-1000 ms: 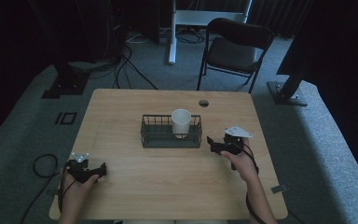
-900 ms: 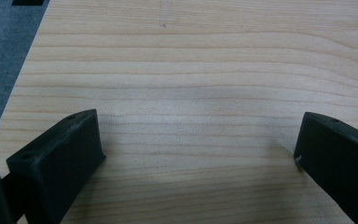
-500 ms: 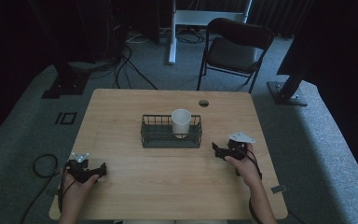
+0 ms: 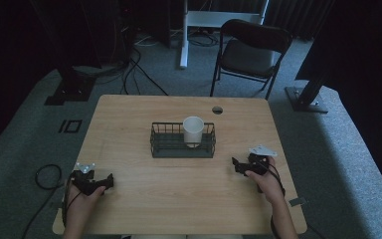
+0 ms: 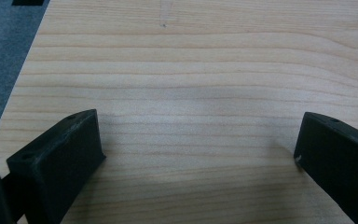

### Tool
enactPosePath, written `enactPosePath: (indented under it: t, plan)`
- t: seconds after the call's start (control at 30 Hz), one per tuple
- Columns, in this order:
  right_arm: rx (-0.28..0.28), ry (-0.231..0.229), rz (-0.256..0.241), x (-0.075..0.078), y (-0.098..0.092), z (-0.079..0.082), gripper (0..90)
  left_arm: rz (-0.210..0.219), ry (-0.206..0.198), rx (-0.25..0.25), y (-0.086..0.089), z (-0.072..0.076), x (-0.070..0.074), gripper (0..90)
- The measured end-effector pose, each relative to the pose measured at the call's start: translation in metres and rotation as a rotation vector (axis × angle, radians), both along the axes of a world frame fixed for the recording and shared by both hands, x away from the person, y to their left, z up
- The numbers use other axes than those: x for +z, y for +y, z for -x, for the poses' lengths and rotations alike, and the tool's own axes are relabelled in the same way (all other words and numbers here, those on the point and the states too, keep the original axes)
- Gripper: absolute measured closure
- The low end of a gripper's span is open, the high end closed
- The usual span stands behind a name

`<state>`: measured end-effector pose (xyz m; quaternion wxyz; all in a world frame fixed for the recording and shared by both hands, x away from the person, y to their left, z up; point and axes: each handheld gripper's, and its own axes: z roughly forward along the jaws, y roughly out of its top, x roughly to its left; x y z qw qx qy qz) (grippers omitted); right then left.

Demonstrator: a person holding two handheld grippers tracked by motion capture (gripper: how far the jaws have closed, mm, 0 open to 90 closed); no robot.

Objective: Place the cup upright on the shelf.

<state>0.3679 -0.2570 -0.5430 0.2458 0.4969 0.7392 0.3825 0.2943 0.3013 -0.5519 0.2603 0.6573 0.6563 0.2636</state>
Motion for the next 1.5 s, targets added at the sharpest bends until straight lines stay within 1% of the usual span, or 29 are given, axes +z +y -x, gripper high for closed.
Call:
enactPosePath:
  t: [0.03,0.17,0.2,0.37,0.4,0.43,0.47,0.5,0.53,0.63,0.67,0.77,0.8,0.9,0.93,1.03,1.2,1.5]
  plan:
    - [-0.01,0.005,0.009,-0.002,-0.004,0.002,11.5,0.0,0.0,0.0,0.0,0.0,0.0,1.2]
    - [-0.016,0.009,0.022,-0.003,-0.008,0.004,11.5,0.0,0.0,0.0,0.0,0.0,0.0,1.1]
    - [-0.028,0.024,0.029,-0.005,-0.012,0.007,11.5,0.0,0.0,0.0,0.0,0.0,0.0,1.1]
    - [-0.039,0.045,0.051,-0.008,-0.02,0.013,11.5,0.0,0.0,0.0,0.0,0.0,0.0,1.1]
    - [-0.048,0.048,0.048,-0.008,-0.025,0.017,11.5,0.0,0.0,0.0,0.0,0.0,0.0,1.1]
    - [-0.048,0.048,0.048,-0.008,-0.025,0.017,11.5,0.0,0.0,0.0,0.0,0.0,0.0,1.1]
    - [-0.059,0.05,0.054,-0.008,-0.03,0.021,11.5,0.0,0.0,0.0,0.0,0.0,0.0,1.2]
    - [-0.059,0.05,0.054,-0.008,-0.03,0.021,11.5,0.0,0.0,0.0,0.0,0.0,0.0,1.2]
    - [-0.074,0.064,0.056,-0.009,-0.035,0.024,11.5,0.0,0.0,0.0,0.0,0.0,0.0,1.2]
    - [-0.074,0.071,0.058,-0.009,-0.038,0.027,11.5,0.0,0.0,0.0,0.0,0.0,0.0,1.1]
    - [-0.084,0.084,0.064,-0.01,-0.04,0.03,11.5,0.0,0.0,0.0,0.0,0.0,0.0,1.2]
    - [-0.086,0.095,0.057,-0.01,-0.042,0.032,11.5,0.0,0.0,0.0,0.0,0.0,0.0,1.1]
    - [-0.091,0.11,0.065,-0.011,-0.043,0.034,11.5,0.0,0.0,0.0,0.0,0.0,0.0,1.2]
    - [-0.094,0.113,0.066,-0.011,-0.044,0.035,11.5,0.0,0.0,0.0,0.0,0.0,0.0,1.2]
    - [-0.103,0.122,0.055,-0.011,-0.044,0.037,11.5,0.0,0.0,0.0,0.0,0.0,0.0,1.1]
    - [-0.103,0.123,0.054,-0.011,-0.045,0.039,11.5,0.0,0.0,0.0,0.0,0.0,0.0,1.1]
    - [-0.125,0.124,0.05,-0.011,-0.042,0.047,11.5,0.0,0.0,0.0,0.0,0.0,0.0,1.1]
    - [-0.127,0.124,0.05,-0.011,-0.041,0.047,11.5,0.0,-0.001,0.0,0.0,0.0,0.0,1.1]
